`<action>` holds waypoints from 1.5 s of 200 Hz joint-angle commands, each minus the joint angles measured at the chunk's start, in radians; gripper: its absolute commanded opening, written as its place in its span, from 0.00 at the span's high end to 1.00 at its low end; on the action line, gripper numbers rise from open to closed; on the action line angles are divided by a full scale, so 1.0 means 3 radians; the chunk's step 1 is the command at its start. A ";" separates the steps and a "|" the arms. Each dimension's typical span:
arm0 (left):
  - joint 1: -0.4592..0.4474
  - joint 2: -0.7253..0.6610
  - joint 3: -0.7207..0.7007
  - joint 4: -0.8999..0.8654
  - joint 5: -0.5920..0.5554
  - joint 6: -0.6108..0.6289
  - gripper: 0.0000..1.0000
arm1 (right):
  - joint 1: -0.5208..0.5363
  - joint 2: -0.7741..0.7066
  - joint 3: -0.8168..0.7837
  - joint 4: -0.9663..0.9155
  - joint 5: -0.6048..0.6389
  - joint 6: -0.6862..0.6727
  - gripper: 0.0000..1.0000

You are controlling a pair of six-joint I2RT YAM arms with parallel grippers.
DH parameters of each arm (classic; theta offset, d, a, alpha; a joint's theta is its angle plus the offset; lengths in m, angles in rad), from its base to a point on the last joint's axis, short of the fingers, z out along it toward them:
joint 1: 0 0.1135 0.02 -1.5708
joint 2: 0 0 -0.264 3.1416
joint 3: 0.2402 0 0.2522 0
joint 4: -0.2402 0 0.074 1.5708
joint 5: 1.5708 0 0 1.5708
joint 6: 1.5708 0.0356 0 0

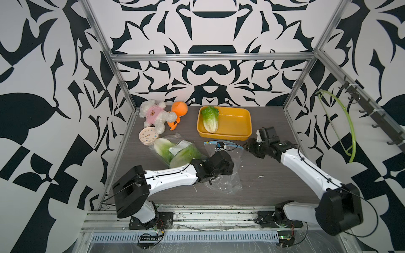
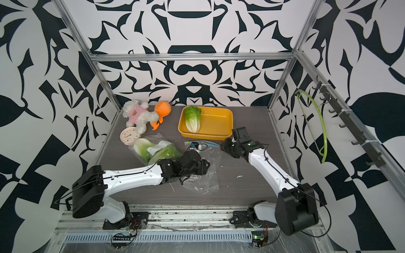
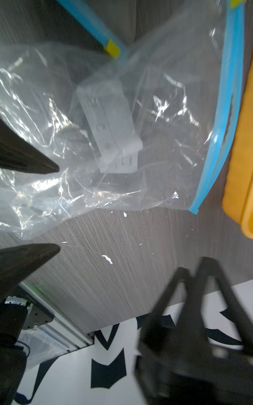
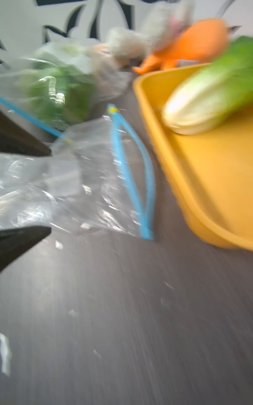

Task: Put the chinese cabbages into a zipper bag and zip it
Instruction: Adjust the zipper food storage bag at the center of the board.

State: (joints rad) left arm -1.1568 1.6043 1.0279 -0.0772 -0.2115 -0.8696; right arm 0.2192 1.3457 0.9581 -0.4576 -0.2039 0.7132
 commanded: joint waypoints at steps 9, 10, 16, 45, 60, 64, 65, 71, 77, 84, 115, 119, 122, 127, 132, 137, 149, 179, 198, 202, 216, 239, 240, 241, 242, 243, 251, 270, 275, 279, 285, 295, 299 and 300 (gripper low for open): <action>-0.0107 0.0243 -0.0065 0.0206 0.0273 -0.0249 0.52 | -0.0031 0.0439 0.0324 0.0057 -0.0297 -0.0800 0.50; -0.0110 0.0250 -0.0071 0.0211 0.0282 -0.0253 0.52 | -0.0030 0.0449 0.0340 0.0052 -0.0300 -0.0811 0.50; -0.0112 0.0291 -0.0126 0.0231 0.0352 -0.0293 0.52 | -0.0026 0.0524 0.0394 0.0033 -0.0297 -0.0859 0.50; -0.0101 0.0252 -0.0476 0.0083 0.0314 -0.0392 0.53 | 0.0021 0.0767 0.0474 0.0083 -0.0414 -0.1059 0.47; -0.0068 0.0156 -0.0567 -0.0197 0.0359 -0.0283 0.55 | 0.0153 0.0859 0.0548 0.0072 -0.0352 -0.1197 0.46; -0.0060 0.0122 -0.0609 -0.0264 0.0356 -0.0272 0.56 | 0.0191 0.0890 0.0574 0.0075 -0.0369 -0.1257 0.45; -0.0058 0.0113 -0.0619 -0.0277 0.0354 -0.0269 0.56 | 0.0198 0.0899 0.0579 0.0072 -0.0372 -0.1267 0.45; -0.0044 0.0052 -0.0706 -0.0347 0.0344 -0.0274 0.59 | 0.0241 0.0956 0.0631 0.0043 -0.0369 -0.1318 0.45; -0.0018 -0.0025 -0.0810 -0.0371 0.0328 -0.0312 0.60 | 0.0259 0.1012 0.0678 0.0022 -0.0388 -0.1333 0.44; 0.0024 -0.0116 -0.0943 -0.0340 0.0345 -0.0333 0.61 | 0.0261 0.1057 0.0697 0.0059 -0.0464 -0.1332 0.44; 0.0266 -0.0403 -0.1225 -0.0575 0.0314 -0.0244 0.62 | 0.0307 0.1210 0.0714 0.0060 -0.0567 -0.1324 0.43; 0.0290 -0.0433 -0.1249 -0.0590 0.0294 -0.0221 0.62 | 0.0321 0.1218 0.0697 0.0046 -0.0566 -0.1343 0.43; 0.0310 -0.0452 -0.1260 -0.0591 0.0285 -0.0198 0.63 | 0.0326 0.1212 0.0678 0.0045 -0.0582 -0.1358 0.43; 0.0345 -0.0479 -0.1280 -0.0612 0.0278 -0.0164 0.64 | 0.0328 0.1204 0.0638 0.0051 -0.0617 -0.1375 0.43; 0.0386 -0.0505 -0.1288 -0.0642 0.0271 -0.0143 0.64 | 0.0328 0.1190 0.0601 0.0046 -0.0640 -0.1386 0.43; 0.0420 -0.0526 -0.1304 -0.0662 0.0263 -0.0122 0.64 | 0.0328 0.1170 0.0579 0.0035 -0.0653 -0.1397 0.43; 0.0490 -0.0573 -0.1344 -0.0665 0.0253 -0.0075 0.64 | 0.0323 0.1105 0.0501 0.0028 -0.0721 -0.1455 0.44; 0.0645 -0.0694 -0.1452 -0.0694 0.0240 -0.0014 0.65 | 0.0299 0.0956 0.0316 -0.0090 -0.0852 -0.1498 0.45; 0.0725 -0.0720 -0.1494 -0.0667 0.0249 -0.0008 0.66 | 0.0185 0.0864 0.0111 0.0035 -0.0885 -0.1418 0.47; 0.0735 -0.0718 -0.1482 -0.0675 0.0243 0.0003 0.66 | 0.0160 0.0872 0.0092 0.0031 -0.0896 -0.1420 0.47; 0.0739 -0.0698 -0.1450 -0.0685 0.0218 0.0012 0.66 | 0.0126 0.0912 0.0049 0.0013 -0.0934 -0.1445 0.51; 0.0742 -0.0649 -0.1423 -0.0687 0.0194 0.0020 0.66 | 0.0124 0.0914 -0.0040 0.0097 -0.0928 -0.1413 0.51; 0.0745 -0.0646 -0.1423 -0.0685 0.0196 0.0020 0.66 | 0.0126 0.0917 -0.0042 0.0106 -0.0927 -0.1415 0.51; 0.0746 -0.0645 -0.1425 -0.0682 0.0198 0.0020 0.66 | 0.0127 0.0918 -0.0045 0.0110 -0.0926 -0.1415 0.51; 0.0744 -0.0644 -0.1426 -0.0677 0.0201 0.0020 0.66 | 0.0125 0.0919 -0.0047 0.0112 -0.0926 -0.1418 0.52; 0.0743 -0.0641 -0.1426 -0.0675 0.0202 0.0020 0.66 | 0.0124 0.0921 -0.0048 0.0116 -0.0926 -0.1417 0.52; 0.0743 -0.0634 -0.1433 -0.0637 0.0219 0.0015 0.66 | 0.0124 0.0955 -0.0059 0.0134 -0.0935 -0.1430 0.53; 0.0747 -0.0603 -0.1396 -0.0657 0.0197 0.0025 0.66 | 0.0125 0.1092 -0.0079 0.0192 -0.1050 -0.1443 0.58; 0.0747 -0.0596 -0.1380 -0.0665 0.0189 0.0029 0.66 | 0.0126 0.1114 -0.0084 0.0212 -0.1066 -0.1435 0.62; 0.0747 -0.0585 -0.1375 -0.0664 0.0189 0.0030 0.66 | 0.0124 0.1128 -0.0092 0.0234 -0.1071 -0.1432 0.65; 0.0747 -0.0578 -0.1367 -0.0665 0.0189 0.0040 0.66 | 0.0124 0.1128 -0.0108 0.0276 -0.1066 -0.1431 0.68; 0.0747 -0.0573 -0.1337 -0.0705 0.0167 0.0040 0.66 | 0.0121 0.1101 -0.0134 0.0326 -0.1054 -0.1402 0.74; 0.0747 -0.0572 -0.1326 -0.0726 0.0159 0.0040 0.65 | 0.0115 0.1087 -0.0148 0.0342 -0.1065 -0.1397 0.77; 0.0747 -0.0572 -0.1323 -0.0728 0.0159 0.0040 0.65 | 0.0114 0.1085 -0.0150 0.0348 -0.1067 -0.1399 0.78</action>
State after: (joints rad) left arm -0.9413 1.4086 0.6159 -0.2298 -0.1379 -0.8707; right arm 0.2531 1.6882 0.9344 -0.3969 -0.4957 0.2852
